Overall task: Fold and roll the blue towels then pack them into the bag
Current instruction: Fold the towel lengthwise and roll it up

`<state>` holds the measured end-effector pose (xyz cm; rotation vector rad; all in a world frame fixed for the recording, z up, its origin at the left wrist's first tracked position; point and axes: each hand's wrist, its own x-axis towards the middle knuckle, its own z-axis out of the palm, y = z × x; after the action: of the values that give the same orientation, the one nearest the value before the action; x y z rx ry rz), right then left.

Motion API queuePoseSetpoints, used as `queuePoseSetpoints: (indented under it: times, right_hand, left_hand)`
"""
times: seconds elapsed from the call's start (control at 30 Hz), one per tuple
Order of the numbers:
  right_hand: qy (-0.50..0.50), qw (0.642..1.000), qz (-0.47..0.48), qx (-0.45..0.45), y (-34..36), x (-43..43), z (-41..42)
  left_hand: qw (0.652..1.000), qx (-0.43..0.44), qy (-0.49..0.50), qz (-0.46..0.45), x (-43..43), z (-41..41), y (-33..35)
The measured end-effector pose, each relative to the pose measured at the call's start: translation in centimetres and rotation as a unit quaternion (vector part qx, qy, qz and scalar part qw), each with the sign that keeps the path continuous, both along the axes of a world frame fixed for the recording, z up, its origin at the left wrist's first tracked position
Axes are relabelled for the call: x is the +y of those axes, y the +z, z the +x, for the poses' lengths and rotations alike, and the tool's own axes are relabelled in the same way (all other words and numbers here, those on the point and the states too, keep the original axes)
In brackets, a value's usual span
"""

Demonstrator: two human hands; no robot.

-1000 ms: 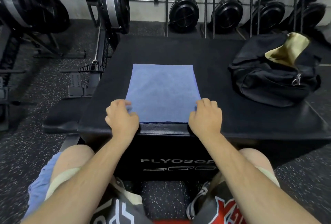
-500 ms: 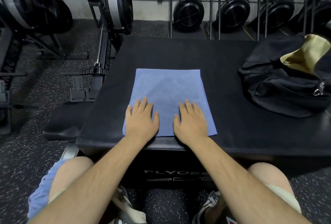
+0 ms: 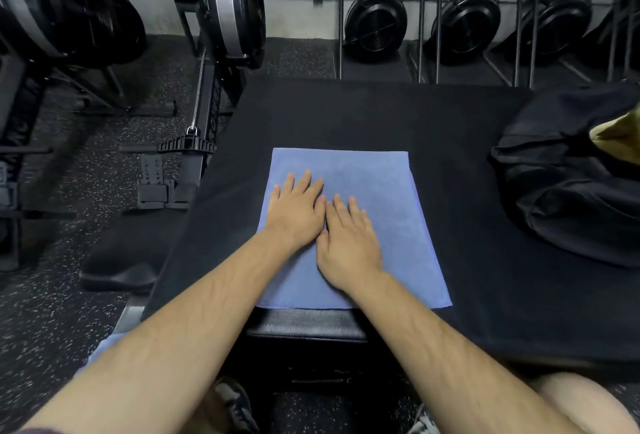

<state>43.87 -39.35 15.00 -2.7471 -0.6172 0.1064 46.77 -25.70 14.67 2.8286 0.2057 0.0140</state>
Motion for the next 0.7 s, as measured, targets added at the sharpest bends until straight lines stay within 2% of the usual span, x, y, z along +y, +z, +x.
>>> queuePoseSetpoints:
  times: [0.13, 0.23, 0.37, 0.47, 0.7]
  right_hand:
    - [0.013, 1.000, 0.003, 0.013, -0.2, 2.3, 1.6]
    - [0.020, 0.999, -0.016, 0.023, -1.0, 3.3, 1.8]
    - [0.008, 0.999, -0.039, -0.002, -1.6, 3.7, 1.4]
    - [0.020, 0.999, -0.037, 0.015, -1.1, 3.9, 0.3]
    - [0.086, 0.995, -0.038, 0.021, -1.5, 5.2, -6.0]
  left_hand:
    - [0.998, 0.034, -0.009, 0.058, 3.0, 4.0, -0.1]
    - [0.998, 0.049, -0.002, 0.038, 4.3, 4.8, -0.8]
    - [0.999, 0.035, -0.003, 0.019, 4.5, 4.8, -1.0]
    - [1.000, 0.014, -0.009, 0.003, 5.0, 4.6, -1.1]
    - [0.998, -0.043, -0.015, -0.049, 7.0, -0.9, -1.3]
